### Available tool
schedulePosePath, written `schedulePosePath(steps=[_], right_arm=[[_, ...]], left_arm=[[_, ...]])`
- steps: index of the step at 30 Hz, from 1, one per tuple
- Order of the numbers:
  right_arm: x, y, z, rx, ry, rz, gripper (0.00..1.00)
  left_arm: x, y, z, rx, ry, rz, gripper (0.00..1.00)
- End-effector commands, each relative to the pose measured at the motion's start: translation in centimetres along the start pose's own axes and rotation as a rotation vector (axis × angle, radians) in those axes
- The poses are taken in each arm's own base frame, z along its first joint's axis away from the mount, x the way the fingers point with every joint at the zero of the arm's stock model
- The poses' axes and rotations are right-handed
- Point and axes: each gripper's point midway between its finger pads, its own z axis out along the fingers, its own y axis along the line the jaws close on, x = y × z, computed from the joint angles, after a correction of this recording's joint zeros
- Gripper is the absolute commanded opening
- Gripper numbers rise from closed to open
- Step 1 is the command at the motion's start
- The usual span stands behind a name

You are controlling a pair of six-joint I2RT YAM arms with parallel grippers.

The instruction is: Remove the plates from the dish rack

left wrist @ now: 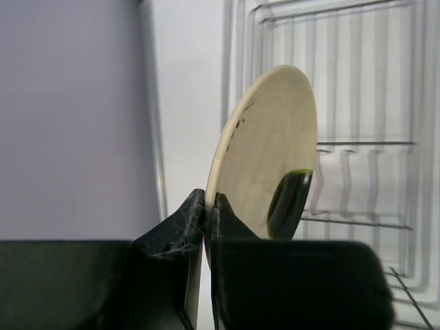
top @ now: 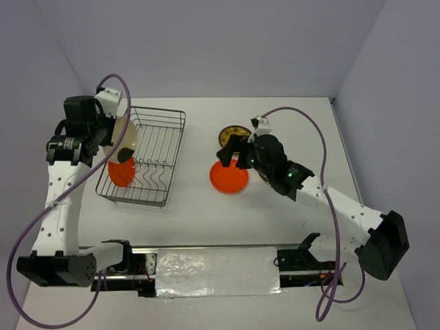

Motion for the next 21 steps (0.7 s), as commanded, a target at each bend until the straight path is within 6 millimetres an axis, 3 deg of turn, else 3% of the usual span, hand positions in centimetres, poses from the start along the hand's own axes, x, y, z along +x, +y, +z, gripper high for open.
schedulePosePath(steps=[1,3,4,11,14,15,16,17,18,19,20,21], right_arm=[[-1.1,11.8,-2.5,-0.639,-0.045,-0.025,1.00],[-1.1,15.3,-3.9,-0.806,-0.048,-0.037,1.00],[-1.1,16.3,-3.4,-0.819,-0.043,-0.046,1.00],[-0.1,18.5,-0.4,-0.808,-0.006,-0.044,0.97],[0.7,18.9,-0.3,-0.851,0.013,-0.043,0.85],[0.0,19.6,-1.0,-0.897,-0.018,-0.026,0.59],[0.6,19.7,-1.5,-0.927,-0.008,-0.025,0.43],[0.5,19.6,-1.7,-0.941,-0.020,-0.024,0.23],[0.3,19.4,-2.2,-0.945,-0.035,-0.013,0.03],[0.2,19.0,-2.1,-0.923,-0.040,-0.004,0.02],[-0.5,17.9,-1.4,-0.852,-0.069,0.021,0.02],[0.2,16.0,-0.3,-0.750,-0.029,0.058,0.02]], left_arm=[[-2.6,-5.5,-4.9,0.369,-0.151,0.016,0.00],[-2.4,-8.6,-7.1,0.566,-0.170,0.025,0.00],[-2.9,-10.7,-8.6,0.709,-0.206,0.020,0.00],[-3.2,-15.1,-13.4,1.077,-0.279,0.014,0.00],[-2.9,-15.9,-14.1,1.156,-0.276,0.003,0.00],[-2.6,-16.1,-13.7,1.165,-0.259,-0.009,0.00],[-2.6,-16.2,-13.5,1.167,-0.253,-0.015,0.03],[-2.3,-16.3,-12.7,1.159,-0.225,-0.030,0.10],[-2.5,-16.1,-12.0,1.130,-0.227,-0.028,0.40],[-2.4,-15.8,-11.0,1.086,-0.203,-0.050,0.63],[-2.3,-15.4,-9.7,1.026,-0.154,-0.102,0.80],[-1.7,-13.5,-7.1,0.844,-0.100,-0.116,0.99]])
